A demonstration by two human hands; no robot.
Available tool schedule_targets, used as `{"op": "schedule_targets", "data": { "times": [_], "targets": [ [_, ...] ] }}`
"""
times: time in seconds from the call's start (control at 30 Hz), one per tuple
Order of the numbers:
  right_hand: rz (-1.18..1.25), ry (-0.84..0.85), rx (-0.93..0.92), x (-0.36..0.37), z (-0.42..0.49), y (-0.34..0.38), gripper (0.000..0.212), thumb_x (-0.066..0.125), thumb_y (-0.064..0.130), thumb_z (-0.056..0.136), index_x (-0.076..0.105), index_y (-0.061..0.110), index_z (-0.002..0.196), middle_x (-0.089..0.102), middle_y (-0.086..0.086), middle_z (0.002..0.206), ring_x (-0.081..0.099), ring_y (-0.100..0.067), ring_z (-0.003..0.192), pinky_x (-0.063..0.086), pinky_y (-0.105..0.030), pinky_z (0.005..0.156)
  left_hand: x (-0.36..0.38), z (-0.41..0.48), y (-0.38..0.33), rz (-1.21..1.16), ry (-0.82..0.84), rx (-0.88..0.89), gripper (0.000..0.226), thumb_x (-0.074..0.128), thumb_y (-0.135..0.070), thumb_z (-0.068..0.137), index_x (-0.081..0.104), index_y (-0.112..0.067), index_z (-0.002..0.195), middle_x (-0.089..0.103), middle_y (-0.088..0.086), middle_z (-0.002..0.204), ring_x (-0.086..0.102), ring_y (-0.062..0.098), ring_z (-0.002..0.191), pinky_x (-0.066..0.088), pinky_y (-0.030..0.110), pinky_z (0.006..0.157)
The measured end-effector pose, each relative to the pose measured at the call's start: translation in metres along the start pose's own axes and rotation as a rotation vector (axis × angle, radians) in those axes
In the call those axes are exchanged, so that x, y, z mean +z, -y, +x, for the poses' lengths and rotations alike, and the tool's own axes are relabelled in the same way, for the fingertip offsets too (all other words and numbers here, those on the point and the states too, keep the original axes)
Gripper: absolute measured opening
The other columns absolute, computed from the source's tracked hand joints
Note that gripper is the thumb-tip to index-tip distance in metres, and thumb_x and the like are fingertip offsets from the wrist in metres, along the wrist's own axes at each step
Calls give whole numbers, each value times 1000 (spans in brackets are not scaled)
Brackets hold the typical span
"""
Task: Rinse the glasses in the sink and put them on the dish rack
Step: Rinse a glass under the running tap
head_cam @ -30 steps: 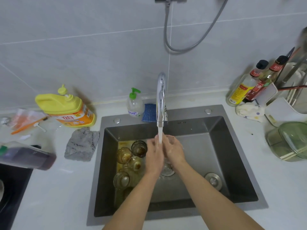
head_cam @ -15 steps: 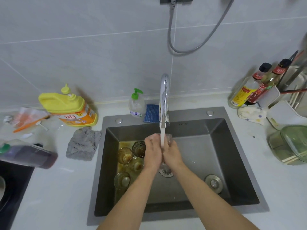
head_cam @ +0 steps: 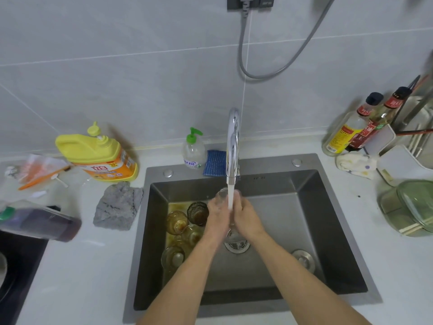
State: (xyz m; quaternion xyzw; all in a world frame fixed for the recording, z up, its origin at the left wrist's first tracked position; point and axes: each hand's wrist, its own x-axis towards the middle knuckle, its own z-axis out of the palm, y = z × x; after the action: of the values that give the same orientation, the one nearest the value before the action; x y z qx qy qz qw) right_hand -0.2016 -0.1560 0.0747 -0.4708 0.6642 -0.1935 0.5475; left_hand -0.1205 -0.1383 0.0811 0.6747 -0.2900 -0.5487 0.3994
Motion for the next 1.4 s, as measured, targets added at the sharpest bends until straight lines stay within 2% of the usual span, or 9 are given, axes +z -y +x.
{"op": "schedule_targets", "data": {
  "times": [0.13,0.33,0.47,0.57,0.7,0.93,1.17,1.27,1.4],
  "targets": [
    [34,14,-105,1,-11,-5,49,19,52,109,45,27,142,63,3,123,63,-23,116,50,-35,95,-12,9,4,-18,3,-102,39,62,-57,96,71,-27,119,74,0,114,69,22,112,55,42,99],
    [625,287,122,-9,4,-17,57,78,54,82,62,32,132,74,-5,123,71,-30,113,54,-58,101,-10,-9,-2,-181,35,-211,53,20,-56,110,69,-35,109,67,2,122,62,22,118,49,46,108],
    [561,52,166,-1,4,-13,74,78,64,77,58,28,138,69,-4,132,68,-28,117,55,-51,100,-6,-16,9,11,86,-120,56,20,-55,111,69,-32,126,64,-1,137,55,20,135,40,49,120],
    [560,-151,136,2,0,-8,79,60,65,92,32,23,152,54,-9,144,57,-33,127,48,-56,107,-5,-18,13,68,113,-83,56,57,-62,97,54,-38,147,55,-10,149,51,15,137,45,50,116],
    [508,-120,-80,2,-7,-6,40,53,55,99,41,29,127,61,4,117,64,-23,106,56,-52,94,-10,-20,18,-273,-4,-174,66,84,-50,74,61,-27,131,69,4,125,71,24,108,62,49,93],
    [63,42,-173,-34,-8,-12,73,58,68,86,60,-5,80,72,-14,88,69,3,61,48,-9,62,-38,-9,20,-543,-109,-304,55,83,-42,79,68,-10,122,78,14,110,74,23,82,58,32,72],
    [114,45,-26,-5,-18,-5,62,44,60,100,71,16,67,67,-2,55,63,-17,50,53,-31,60,-14,-24,5,-940,-82,-361,51,65,-47,96,84,-5,76,78,16,89,74,31,81,53,38,81],
    [-37,196,-114,-6,-17,-10,61,39,71,96,75,23,87,65,8,61,59,-10,60,51,-28,66,-13,-19,0,-934,-52,-411,65,57,-60,98,83,-2,86,80,18,89,75,31,89,52,42,93],
    [-530,438,-268,-29,-17,-16,69,46,78,90,45,42,149,65,4,136,63,-19,122,47,-41,110,-16,-8,-7,-770,-54,-521,69,56,-66,96,73,1,93,76,17,76,70,33,84,57,50,88]
  ]
}}
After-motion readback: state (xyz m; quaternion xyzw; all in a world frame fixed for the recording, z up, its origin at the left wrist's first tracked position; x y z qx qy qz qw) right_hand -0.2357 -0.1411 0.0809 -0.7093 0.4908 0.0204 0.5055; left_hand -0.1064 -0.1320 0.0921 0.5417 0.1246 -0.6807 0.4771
